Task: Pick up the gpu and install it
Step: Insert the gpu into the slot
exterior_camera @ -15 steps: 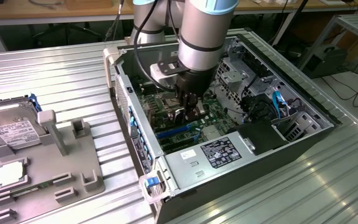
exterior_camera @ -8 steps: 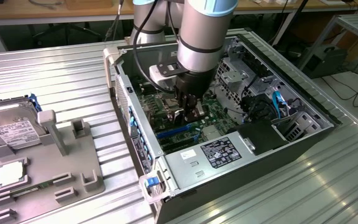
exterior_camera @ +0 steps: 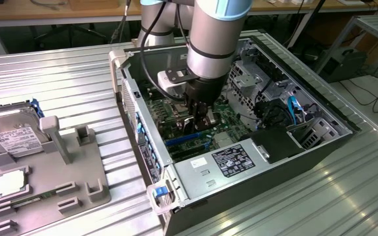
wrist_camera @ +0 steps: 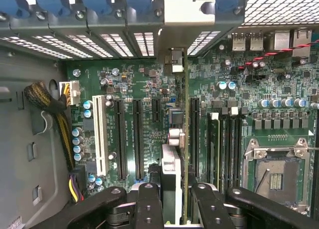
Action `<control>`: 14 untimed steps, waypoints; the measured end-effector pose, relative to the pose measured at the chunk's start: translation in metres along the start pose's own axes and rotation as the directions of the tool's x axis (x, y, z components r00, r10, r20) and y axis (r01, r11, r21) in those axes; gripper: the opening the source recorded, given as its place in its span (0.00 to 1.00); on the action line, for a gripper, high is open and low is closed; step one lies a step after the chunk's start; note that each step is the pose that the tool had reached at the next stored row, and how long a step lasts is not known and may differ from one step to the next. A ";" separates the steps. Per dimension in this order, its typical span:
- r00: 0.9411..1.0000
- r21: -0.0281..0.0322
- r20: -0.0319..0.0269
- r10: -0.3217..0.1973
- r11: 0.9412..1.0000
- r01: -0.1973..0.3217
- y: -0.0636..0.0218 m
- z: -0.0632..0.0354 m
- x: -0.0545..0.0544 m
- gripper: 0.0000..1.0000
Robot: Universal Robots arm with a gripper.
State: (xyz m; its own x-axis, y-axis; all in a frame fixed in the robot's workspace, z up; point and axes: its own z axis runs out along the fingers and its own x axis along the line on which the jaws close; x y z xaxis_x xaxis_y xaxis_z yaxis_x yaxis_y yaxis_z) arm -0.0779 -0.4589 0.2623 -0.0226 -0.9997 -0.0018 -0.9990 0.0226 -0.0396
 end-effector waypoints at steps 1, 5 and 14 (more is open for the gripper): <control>1.000 0.000 0.000 0.000 1.000 0.000 0.0004 0.0003 0.000 0.28; 1.000 0.000 0.000 0.000 1.000 0.000 0.0020 0.0014 0.000 0.28; 1.000 0.000 0.000 0.000 1.000 0.000 0.0052 0.0034 0.000 0.28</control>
State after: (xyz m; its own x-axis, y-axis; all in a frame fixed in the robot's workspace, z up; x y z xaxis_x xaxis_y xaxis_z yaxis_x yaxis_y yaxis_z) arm -0.0829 -0.4589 0.2587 -0.0225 -0.9997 -0.0017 -0.9990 0.0226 -0.0396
